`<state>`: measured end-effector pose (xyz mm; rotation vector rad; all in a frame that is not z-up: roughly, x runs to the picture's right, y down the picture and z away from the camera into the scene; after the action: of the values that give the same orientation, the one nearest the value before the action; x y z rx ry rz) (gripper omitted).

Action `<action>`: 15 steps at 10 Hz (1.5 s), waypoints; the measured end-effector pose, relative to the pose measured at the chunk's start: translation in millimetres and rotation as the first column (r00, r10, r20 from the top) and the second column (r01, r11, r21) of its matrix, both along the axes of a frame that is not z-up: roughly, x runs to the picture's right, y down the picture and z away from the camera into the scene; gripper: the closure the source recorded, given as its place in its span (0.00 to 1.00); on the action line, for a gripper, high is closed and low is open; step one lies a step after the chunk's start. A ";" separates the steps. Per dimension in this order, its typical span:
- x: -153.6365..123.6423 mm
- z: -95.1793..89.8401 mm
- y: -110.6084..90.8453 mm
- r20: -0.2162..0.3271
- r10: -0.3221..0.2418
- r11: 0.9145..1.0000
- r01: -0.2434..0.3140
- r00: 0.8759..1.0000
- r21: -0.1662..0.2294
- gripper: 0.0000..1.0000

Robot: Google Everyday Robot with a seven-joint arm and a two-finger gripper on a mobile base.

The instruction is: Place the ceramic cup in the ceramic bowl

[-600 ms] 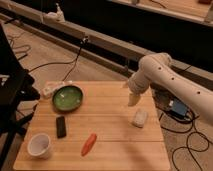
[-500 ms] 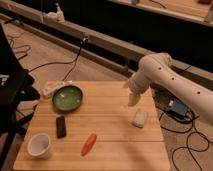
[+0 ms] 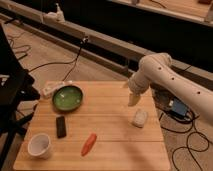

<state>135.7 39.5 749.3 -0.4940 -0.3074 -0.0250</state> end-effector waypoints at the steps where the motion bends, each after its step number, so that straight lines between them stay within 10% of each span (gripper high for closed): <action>1: 0.1 0.0 0.0 0.000 0.000 1.000 0.000 1.000 0.000 0.33; 15: -0.9 -1.1 1.1 0.007 -0.018 1.000 0.019 1.000 -0.005 0.33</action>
<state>134.8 40.6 748.2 -0.5024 -0.3101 -0.0439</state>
